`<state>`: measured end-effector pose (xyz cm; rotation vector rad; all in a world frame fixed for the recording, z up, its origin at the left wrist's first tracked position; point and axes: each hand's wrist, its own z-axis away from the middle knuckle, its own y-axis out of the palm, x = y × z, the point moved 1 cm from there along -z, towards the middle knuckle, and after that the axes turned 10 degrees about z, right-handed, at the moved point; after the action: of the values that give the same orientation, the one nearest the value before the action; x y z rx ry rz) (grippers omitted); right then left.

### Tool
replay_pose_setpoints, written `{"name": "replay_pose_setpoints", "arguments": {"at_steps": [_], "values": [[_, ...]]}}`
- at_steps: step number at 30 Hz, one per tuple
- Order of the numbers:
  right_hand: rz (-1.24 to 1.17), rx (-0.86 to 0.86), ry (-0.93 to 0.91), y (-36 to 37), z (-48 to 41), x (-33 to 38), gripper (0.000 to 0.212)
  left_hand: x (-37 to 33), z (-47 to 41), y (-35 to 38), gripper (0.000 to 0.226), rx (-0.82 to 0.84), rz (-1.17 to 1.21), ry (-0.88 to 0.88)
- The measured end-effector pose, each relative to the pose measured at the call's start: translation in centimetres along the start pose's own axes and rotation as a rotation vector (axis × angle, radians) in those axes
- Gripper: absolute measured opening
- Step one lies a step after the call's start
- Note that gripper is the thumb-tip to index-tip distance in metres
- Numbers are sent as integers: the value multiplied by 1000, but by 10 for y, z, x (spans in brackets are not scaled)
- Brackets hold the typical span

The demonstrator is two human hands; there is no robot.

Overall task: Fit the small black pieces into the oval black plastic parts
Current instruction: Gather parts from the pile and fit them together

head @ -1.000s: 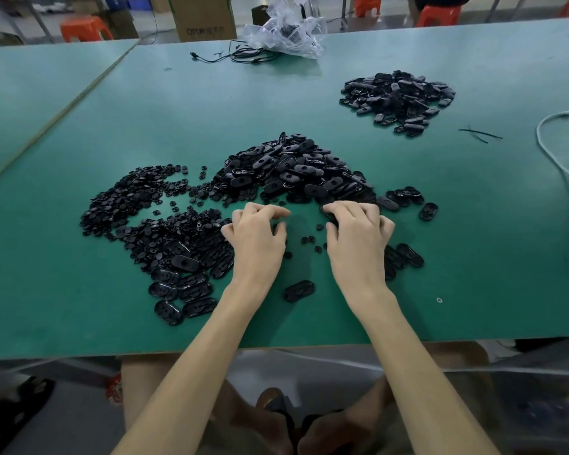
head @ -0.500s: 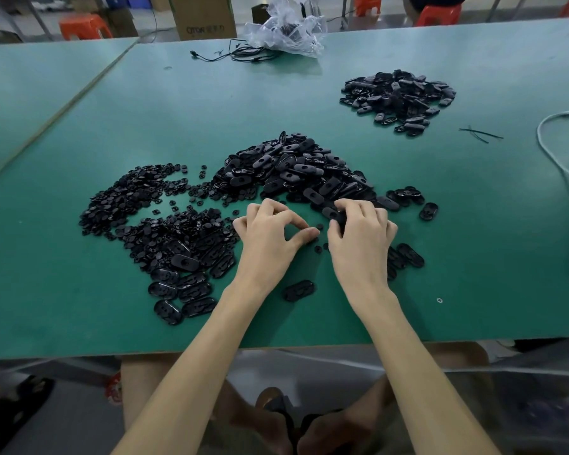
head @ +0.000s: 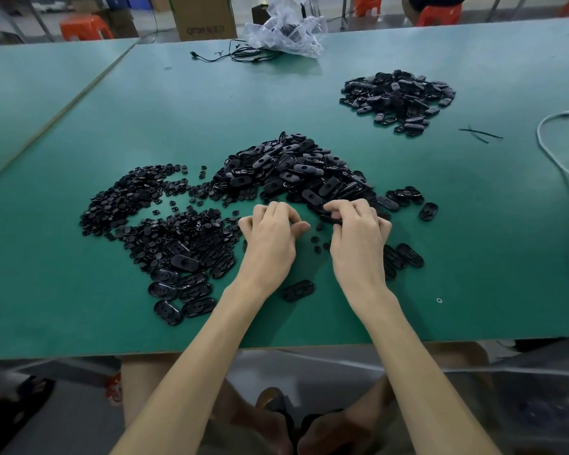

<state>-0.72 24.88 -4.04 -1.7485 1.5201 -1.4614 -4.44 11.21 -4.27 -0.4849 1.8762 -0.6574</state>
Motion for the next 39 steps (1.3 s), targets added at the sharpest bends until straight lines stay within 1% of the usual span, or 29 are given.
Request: {"name": "replay_pose_setpoints", "arguments": {"at_steps": [3,5,7,11,15,18,20,25,30,34,39], "values": [[-71,-30,-12,-2,-1,1,40,-1,1,0,14,-35,160,-90],[-158,-48,-35,-4,-1,3,36,-1,1,-3,18,-40,240,-126],[-264,-28,-60,-5,0,4,31,-2,1,-6,22,-47,301,-146],[-326,-6,-120,-4,2,4,23,-4,0,-9,26,-98,305,-105],[-336,5,-141,-3,2,5,21,-8,0,-14,29,-124,384,-52],[-330,4,-132,-4,2,5,22,-6,-1,-14,28,-120,379,-41],[-345,1,-115,-5,1,5,23,-5,-1,-12,24,-116,422,-42],[-383,-18,-79,-6,-1,3,25,-5,-1,-13,27,-131,468,-14],[-433,-13,-62,-7,0,3,24,-8,1,-16,22,-151,470,8],[-498,25,-63,-7,0,4,26,-9,1,-18,15,-156,446,21],[-526,23,-94,-9,1,5,23,-8,0,-18,10,-156,474,-17]]}}
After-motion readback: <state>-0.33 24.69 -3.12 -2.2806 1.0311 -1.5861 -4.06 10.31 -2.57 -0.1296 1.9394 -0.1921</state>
